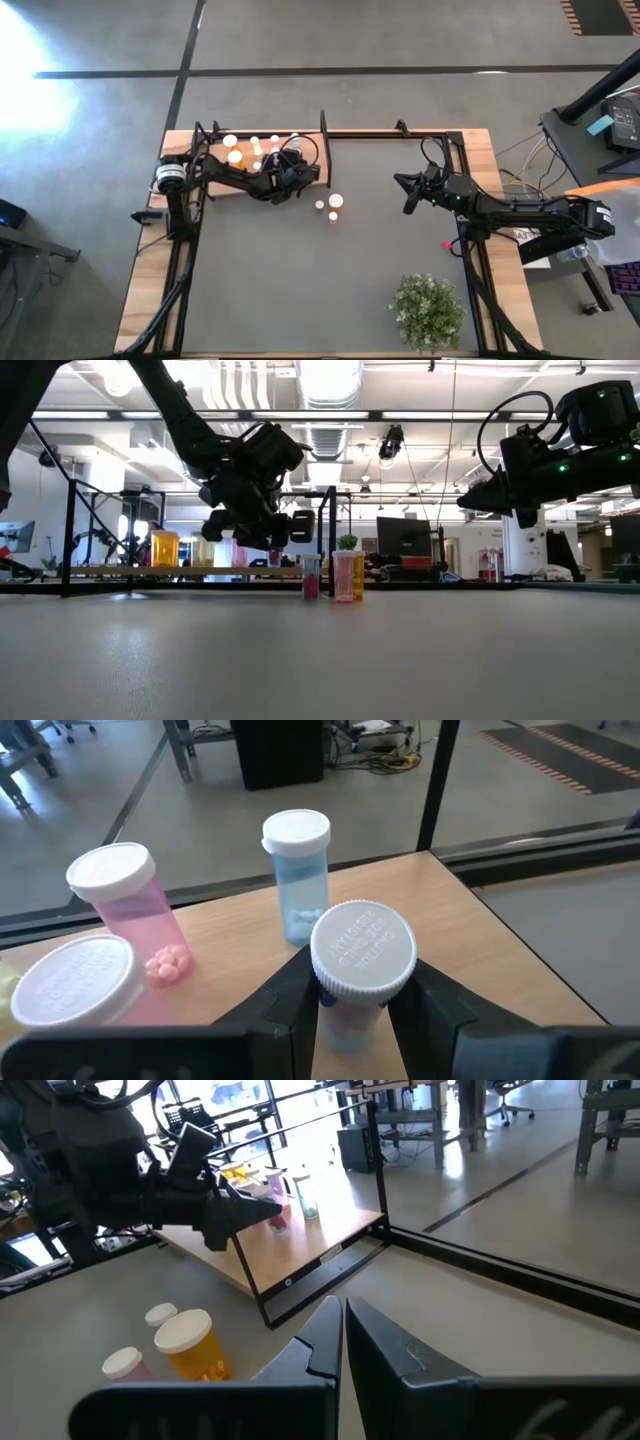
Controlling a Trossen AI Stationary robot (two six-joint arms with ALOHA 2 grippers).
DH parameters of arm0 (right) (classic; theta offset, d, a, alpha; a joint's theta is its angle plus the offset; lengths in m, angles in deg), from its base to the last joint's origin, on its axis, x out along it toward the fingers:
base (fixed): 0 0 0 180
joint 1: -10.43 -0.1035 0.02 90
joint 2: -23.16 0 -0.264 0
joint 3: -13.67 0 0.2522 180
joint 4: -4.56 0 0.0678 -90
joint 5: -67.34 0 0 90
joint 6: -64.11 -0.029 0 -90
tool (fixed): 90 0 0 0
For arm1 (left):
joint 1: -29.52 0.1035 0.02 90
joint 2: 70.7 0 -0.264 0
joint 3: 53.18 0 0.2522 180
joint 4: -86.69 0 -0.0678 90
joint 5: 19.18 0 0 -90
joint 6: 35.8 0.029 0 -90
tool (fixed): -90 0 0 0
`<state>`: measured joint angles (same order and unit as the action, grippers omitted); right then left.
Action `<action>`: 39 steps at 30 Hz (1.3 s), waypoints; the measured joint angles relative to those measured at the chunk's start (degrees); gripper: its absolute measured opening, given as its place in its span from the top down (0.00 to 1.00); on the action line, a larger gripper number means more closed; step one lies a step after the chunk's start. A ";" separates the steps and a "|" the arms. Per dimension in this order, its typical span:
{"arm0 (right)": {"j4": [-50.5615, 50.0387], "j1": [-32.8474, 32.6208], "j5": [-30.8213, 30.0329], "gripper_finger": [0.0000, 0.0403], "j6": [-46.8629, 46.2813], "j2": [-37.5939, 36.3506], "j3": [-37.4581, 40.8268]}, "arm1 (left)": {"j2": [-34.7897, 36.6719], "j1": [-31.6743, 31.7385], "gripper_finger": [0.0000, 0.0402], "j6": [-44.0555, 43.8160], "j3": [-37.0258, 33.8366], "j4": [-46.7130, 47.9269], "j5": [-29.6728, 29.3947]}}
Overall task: Pick and place medicine bottles onto shelf by color
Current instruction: Put the bottom blue pill bottle on the shelf aligned with the other blue pill bottle, then put the pink pill bottle on the shelf aligned with the other pink pill bottle
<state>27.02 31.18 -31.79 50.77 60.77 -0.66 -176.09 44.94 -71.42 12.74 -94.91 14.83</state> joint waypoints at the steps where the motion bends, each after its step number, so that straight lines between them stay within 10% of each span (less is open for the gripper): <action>1: 0.00 0.01 0.00 0.98 0.00 0.00 0.01 | 0.00 0.00 0.78 -0.02 -0.02 0.00 0.00; 23: 0.00 0.00 0.00 0.98 -0.01 0.00 0.00 | 1.59 0.88 0.45 -1.52 -0.07 -0.61 1.75; 39: 0.00 0.00 0.00 0.98 -0.01 -0.02 0.00 | 6.26 -3.33 0.44 -1.48 -0.07 3.44 0.92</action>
<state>27.02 31.18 -31.79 50.76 60.75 -0.66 -169.83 41.62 -72.91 12.68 -91.47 15.75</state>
